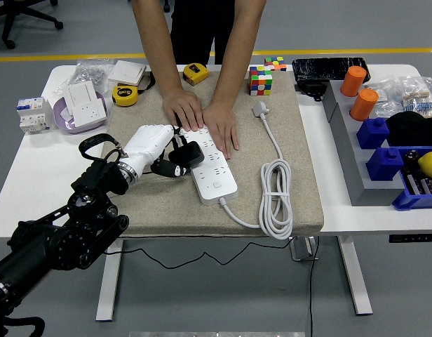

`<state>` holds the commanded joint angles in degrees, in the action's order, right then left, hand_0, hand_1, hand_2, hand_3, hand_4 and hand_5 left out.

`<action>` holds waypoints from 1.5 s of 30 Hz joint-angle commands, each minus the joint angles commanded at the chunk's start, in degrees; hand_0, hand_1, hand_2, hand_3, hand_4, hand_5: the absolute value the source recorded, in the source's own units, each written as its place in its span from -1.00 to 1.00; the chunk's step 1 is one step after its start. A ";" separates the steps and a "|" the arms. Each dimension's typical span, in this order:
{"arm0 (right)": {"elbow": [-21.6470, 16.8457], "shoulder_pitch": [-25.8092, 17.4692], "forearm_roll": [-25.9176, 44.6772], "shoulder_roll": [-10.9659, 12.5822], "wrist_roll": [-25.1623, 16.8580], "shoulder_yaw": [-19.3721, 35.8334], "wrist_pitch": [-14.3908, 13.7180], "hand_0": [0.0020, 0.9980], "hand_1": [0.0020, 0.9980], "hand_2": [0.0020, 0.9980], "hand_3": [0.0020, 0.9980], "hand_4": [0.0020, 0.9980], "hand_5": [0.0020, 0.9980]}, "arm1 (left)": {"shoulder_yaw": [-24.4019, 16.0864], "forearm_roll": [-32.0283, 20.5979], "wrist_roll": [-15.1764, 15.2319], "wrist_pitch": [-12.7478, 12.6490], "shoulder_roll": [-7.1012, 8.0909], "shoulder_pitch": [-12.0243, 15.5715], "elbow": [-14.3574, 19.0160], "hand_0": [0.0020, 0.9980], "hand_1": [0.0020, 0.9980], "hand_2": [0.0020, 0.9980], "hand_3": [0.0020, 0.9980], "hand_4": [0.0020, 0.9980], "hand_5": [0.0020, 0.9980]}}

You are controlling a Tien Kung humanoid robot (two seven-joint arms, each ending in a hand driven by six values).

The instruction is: Pick up the plug,place it near the board,insert it into the board,press the button

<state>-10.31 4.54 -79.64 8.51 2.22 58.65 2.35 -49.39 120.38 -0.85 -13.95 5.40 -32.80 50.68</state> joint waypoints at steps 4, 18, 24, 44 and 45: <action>0.00 0.01 0.08 -0.04 -0.02 0.00 -0.02 0.70 0.48 0.42 0.33 0.94 0.17 | 0.07 0.04 -0.08 0.51 0.15 -0.01 0.16 -0.25 -0.51 -0.37 -0.20 0.14 -0.79; 0.00 0.08 0.04 -0.04 0.03 0.11 -0.04 0.71 0.48 0.42 0.33 0.93 0.17 | 0.39 0.06 -0.12 1.37 0.42 -0.06 -0.11 -0.24 -0.50 -0.36 -0.19 0.15 -0.80; 0.00 -0.02 0.10 -0.01 0.01 -0.02 -0.05 0.70 0.48 0.42 0.33 0.93 0.17 | 1.09 0.00 -0.12 1.55 0.59 -0.05 -0.23 -0.23 -0.49 -0.37 -0.20 0.14 -0.79; 0.00 -0.05 0.49 0.16 0.01 -0.32 -0.15 0.70 0.48 0.42 0.33 0.94 0.18 | 1.85 -0.49 1.50 2.38 0.59 -0.56 -0.44 0.00 -0.02 0.05 0.07 0.82 -0.72; 0.00 -0.04 0.55 0.17 0.00 -0.42 -0.15 0.70 0.48 0.42 0.33 0.93 0.17 | 1.81 -0.61 1.59 2.40 0.56 -0.59 -0.46 0.14 0.23 0.14 0.12 0.95 -0.66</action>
<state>-10.31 4.51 -79.09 8.68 2.22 58.23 2.20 -47.58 119.77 0.73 -11.55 5.96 -33.39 50.22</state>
